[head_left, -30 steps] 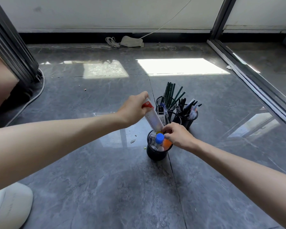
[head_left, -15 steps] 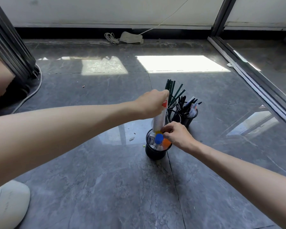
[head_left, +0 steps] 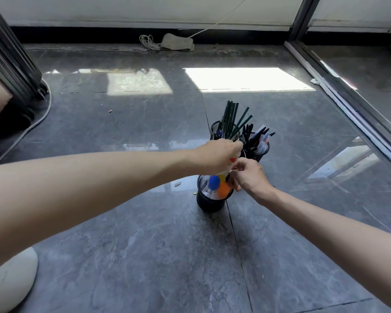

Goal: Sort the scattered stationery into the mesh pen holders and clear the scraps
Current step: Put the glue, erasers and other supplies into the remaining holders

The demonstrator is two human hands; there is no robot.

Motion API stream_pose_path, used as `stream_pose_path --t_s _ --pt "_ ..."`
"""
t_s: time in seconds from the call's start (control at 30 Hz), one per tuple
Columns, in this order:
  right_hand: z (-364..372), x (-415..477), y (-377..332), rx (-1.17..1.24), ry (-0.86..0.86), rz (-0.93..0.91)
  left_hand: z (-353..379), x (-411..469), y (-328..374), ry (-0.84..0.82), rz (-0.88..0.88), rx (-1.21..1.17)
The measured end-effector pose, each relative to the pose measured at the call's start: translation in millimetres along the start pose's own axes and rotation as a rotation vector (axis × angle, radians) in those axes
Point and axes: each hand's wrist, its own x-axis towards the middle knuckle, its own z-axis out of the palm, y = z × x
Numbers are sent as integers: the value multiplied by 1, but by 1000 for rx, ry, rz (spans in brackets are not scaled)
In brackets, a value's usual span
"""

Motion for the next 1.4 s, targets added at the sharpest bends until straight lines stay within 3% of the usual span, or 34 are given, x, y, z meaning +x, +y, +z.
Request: stream_pose_path --t_s 0.17,0.37,0.57,0.8,0.9,1.03,1.13,1.2,1.3,1.4 --pt "4 3 6 -118 44 10 11 -9 -22 -164 103 -28" --pt "8 1 12 -211 -32 97 -2 -5 -27 -12 51 -79" --pt "9 4 18 -199 0 -2 12 -6 -25 -106 62 -110" --pt "3 -2 18 -85 -165 -71 27 -12 -26 -26 121 -128" --pt "2 0 18 -145 -159 -70 34 -12 -18 -68 42 -100" --pt "4 2 18 -79 -37 -10 18 -16 -16 -97 -66 -268" --pt "6 3 30 -30 59 179 16 -27 -15 18 -184 -604" --pt "7 -1 45 -122 14 289 18 -30 -23 127 -320 -717" --pt "14 -9 69 -289 -160 353 32 -29 -52 97 -495 -412" --pt "29 -15 82 -383 -272 246 50 -34 -77 -46 -586 -159"
